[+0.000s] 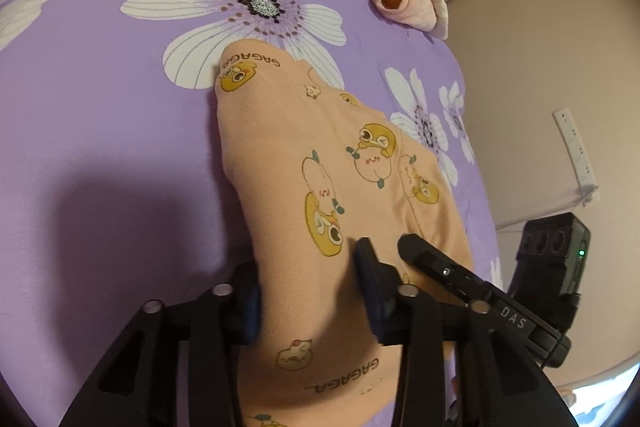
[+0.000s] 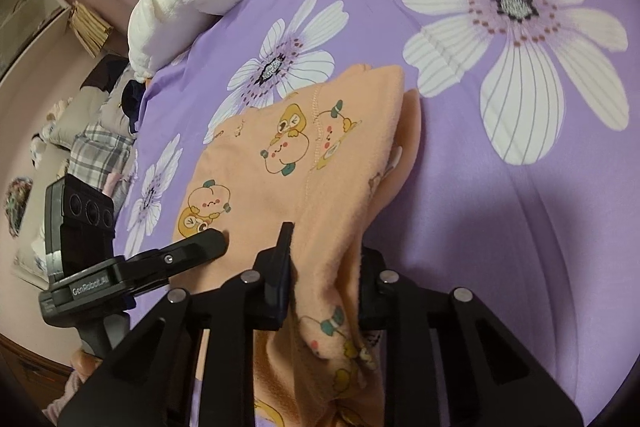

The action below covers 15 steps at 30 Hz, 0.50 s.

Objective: Fold small clothes
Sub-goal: 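Grasp the strip end with both grippers and lift it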

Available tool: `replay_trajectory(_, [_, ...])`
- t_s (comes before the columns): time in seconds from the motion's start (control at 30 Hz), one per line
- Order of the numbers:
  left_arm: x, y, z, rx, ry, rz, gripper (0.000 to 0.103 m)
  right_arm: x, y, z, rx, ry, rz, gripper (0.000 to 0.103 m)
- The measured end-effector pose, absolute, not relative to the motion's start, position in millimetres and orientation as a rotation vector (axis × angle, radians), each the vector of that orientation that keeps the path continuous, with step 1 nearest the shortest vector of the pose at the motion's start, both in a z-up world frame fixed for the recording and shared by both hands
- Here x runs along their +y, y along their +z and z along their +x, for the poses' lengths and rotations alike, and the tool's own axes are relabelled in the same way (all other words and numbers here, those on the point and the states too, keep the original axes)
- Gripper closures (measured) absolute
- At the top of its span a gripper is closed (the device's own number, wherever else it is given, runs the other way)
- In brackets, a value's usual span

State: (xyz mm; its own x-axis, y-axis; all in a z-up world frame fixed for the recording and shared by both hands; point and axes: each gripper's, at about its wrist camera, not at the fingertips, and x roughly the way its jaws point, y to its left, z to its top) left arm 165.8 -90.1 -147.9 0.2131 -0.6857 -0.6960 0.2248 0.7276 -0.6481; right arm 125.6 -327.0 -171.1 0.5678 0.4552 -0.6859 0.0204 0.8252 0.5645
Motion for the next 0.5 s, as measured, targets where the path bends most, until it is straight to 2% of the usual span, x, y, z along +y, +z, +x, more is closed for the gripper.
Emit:
replay_trajectory(0.13, [-94, -142, 162, 1.176, -0.657, -0.426, 0.075, -319, -161, 125, 0.923, 0.251, 0.497, 0.081])
replay_trajectory(0.5, [-84, -119, 145, 1.12, -0.676, -0.434, 0.076, -296, -124, 105, 0.833, 0.244, 0.37, 0.082])
